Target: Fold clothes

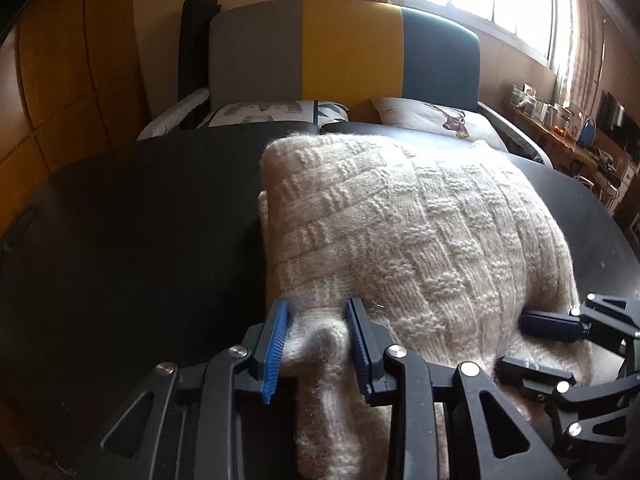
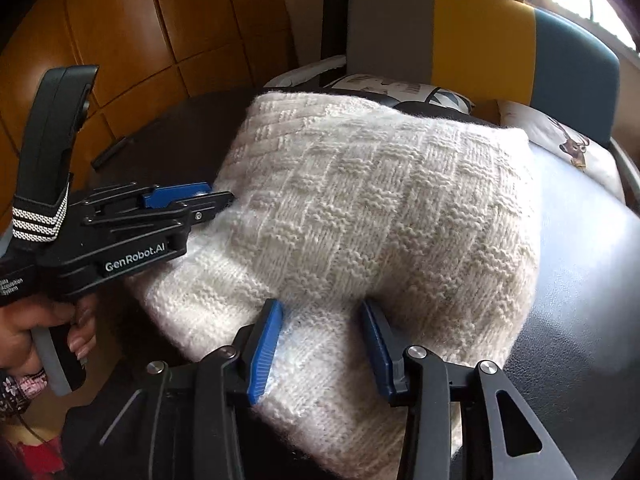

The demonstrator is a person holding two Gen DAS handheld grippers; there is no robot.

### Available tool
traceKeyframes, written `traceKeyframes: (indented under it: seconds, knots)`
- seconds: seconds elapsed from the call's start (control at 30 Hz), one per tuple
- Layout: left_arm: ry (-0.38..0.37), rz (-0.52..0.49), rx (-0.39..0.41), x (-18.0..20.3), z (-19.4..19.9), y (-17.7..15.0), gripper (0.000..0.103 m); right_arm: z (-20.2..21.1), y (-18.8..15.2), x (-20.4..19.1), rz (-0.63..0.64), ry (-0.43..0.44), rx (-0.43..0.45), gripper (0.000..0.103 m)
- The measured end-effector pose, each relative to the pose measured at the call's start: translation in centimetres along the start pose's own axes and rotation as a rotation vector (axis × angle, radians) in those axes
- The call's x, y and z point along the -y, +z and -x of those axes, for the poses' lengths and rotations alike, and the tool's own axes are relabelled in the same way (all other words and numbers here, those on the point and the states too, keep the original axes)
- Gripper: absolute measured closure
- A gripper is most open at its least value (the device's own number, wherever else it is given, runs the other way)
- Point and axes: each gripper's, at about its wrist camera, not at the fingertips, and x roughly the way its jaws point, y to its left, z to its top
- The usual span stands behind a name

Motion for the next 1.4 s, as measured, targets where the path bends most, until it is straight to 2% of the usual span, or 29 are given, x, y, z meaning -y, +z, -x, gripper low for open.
traceKeyframes:
  seconds: [0.17, 0.47, 0.57, 0.63, 0.77, 0.83, 0.9, 0.93, 1.03, 1.07, 1.1, 1.23, 1.27, 1.3, 1.4]
  knots:
    - [0.024, 0.022, 0.002, -0.4, 0.3, 1.5, 0.072, 0.0, -0.2, -0.2, -0.007, -0.004, 0.004, 0.059]
    - [0.084, -0.014, -0.022, -0.9, -0.7, 3.1, 0.072, 0.1, -0.2, -0.2, -0.016, 0.005, 0.004, 0.057]
    - [0.082, -0.020, -0.034, -1.1, -1.2, 3.1, 0.072, 1.0, 0.1, 0.6, -0.064, 0.057, 0.018, 0.053]
    - [0.081, -0.026, -0.038, -1.1, -1.3, 3.1, 0.072, 2.4, 0.2, 1.5, -0.123, 0.096, 0.069, 0.052]
    - [0.070, -0.008, -0.041, -1.4, -1.6, 3.6, 0.072, 5.3, 0.7, 4.1, -0.208, 0.071, 0.170, 0.032]
    - [0.061, 0.009, -0.042, -1.6, -1.8, 4.0, 0.070, 6.1, 0.8, 6.0, -0.275, 0.052, 0.191, 0.030]
    - [0.049, 0.019, -0.037, -1.8, -1.9, 4.5, 0.064, 6.4, 0.9, 7.7, -0.333, 0.030, 0.196, 0.029]
    - [0.038, 0.025, -0.031, -1.9, -1.9, 4.8, 0.057, 6.3, 0.8, 8.3, -0.354, 0.027, 0.187, 0.028]
    - [0.004, 0.028, -0.039, -2.1, -2.4, 5.5, 0.049, 5.5, 0.8, 9.9, -0.410, 0.049, 0.143, 0.027]
    - [0.005, 0.024, -0.050, -2.1, -2.6, 5.7, 0.041, 5.0, 0.8, 10.3, -0.427, 0.065, 0.129, 0.027]
    - [0.013, 0.013, -0.057, -2.0, -2.9, 5.9, 0.037, 4.6, 0.7, 10.7, -0.441, 0.082, 0.115, 0.026]
    - [0.045, -0.035, -0.074, -1.8, -3.7, 6.4, 0.025, 2.5, 0.7, 11.5, -0.497, 0.129, 0.066, 0.024]
    - [0.050, -0.042, -0.076, -1.8, -3.9, 6.6, 0.020, 2.2, 0.7, 11.7, -0.510, 0.140, 0.067, 0.019]
    - [0.050, -0.047, -0.076, -1.8, -4.1, 6.7, 0.020, 1.9, 0.8, 11.9, -0.521, 0.150, 0.070, 0.016]
    - [0.015, -0.049, -0.080, -2.2, -4.5, 6.9, 0.020, 1.4, 0.9, 12.4, -0.542, 0.146, 0.069, 0.016]
